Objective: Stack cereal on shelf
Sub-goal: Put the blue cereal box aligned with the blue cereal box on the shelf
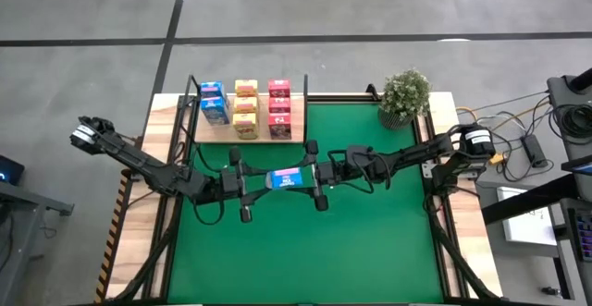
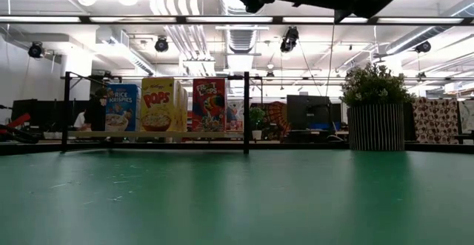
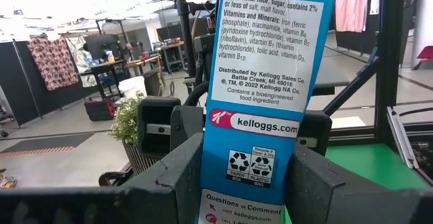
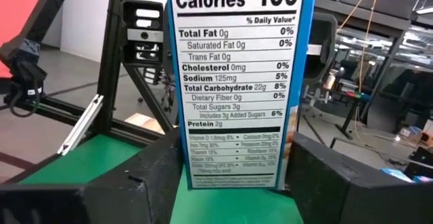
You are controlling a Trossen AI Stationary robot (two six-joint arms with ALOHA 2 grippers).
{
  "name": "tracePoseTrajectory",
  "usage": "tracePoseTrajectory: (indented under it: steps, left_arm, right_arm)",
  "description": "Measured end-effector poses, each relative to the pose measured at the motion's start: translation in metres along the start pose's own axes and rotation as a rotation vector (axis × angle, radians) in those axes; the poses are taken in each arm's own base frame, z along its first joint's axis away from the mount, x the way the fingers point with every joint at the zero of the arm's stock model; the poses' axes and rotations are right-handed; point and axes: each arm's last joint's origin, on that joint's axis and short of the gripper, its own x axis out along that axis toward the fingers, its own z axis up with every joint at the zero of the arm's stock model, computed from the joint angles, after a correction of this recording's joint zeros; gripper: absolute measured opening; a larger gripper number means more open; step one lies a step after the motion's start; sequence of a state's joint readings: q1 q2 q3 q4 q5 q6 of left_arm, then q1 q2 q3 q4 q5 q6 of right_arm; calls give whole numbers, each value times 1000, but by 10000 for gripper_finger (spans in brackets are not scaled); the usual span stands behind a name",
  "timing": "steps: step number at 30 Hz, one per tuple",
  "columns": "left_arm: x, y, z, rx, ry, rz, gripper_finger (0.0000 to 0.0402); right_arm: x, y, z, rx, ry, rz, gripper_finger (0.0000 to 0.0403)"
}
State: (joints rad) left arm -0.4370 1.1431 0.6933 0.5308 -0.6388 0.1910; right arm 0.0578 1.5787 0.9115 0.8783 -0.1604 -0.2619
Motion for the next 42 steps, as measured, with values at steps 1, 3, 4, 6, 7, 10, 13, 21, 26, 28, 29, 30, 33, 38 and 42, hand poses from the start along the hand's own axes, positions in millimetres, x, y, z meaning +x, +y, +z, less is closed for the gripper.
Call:
tracePoseTrajectory:
  steps: [1,3,4,6,7,10,13,21,26,28,29,30,33,38,42]
  left_arm:
    - [0,0,0,-3,0,0,151]
    - [0,0,-1,-14,6,-1,151]
    - [0,0,-1,-16,9,0,151]
    - [0,0,-2,-20,13,0,154]
    - [0,0,-2,-23,15,-1,157]
    - [0,0,-3,-35,25,0,178]
    - [0,0,-3,-34,31,4,206]
    - [-6,2,-1,-16,76,14,258]
    - [-6,5,10,-34,168,4,264]
    - [-5,5,16,-46,212,8,264]
    - [-4,5,21,-54,229,10,264]
    - [-3,5,24,-57,249,11,264]
    - [2,3,33,-55,312,14,263]
    - [12,-2,47,-16,388,13,263]
    - [20,-6,59,14,473,18,263]
  right_arm:
    - [0,0,0,1,4,1,219]
    - [0,0,-1,2,10,3,210]
    - [0,0,-1,2,12,3,206]
    - [0,1,-1,2,14,4,200]
    - [0,1,-2,3,15,4,197]
    - [0,1,-2,3,21,4,192]
    - [0,1,-2,4,29,6,190]
    - [-8,0,7,-2,102,24,190]
    - [-19,-1,15,3,187,43,190]
    - [-23,-2,18,-1,219,59,189]
    - [-25,-1,19,0,244,67,189]
    - [-27,-1,19,0,259,70,189]
    - [-33,-2,20,-2,325,44,189]
    - [-36,-4,15,-22,413,-21,189]
    - [-37,-5,13,-27,427,-28,189]
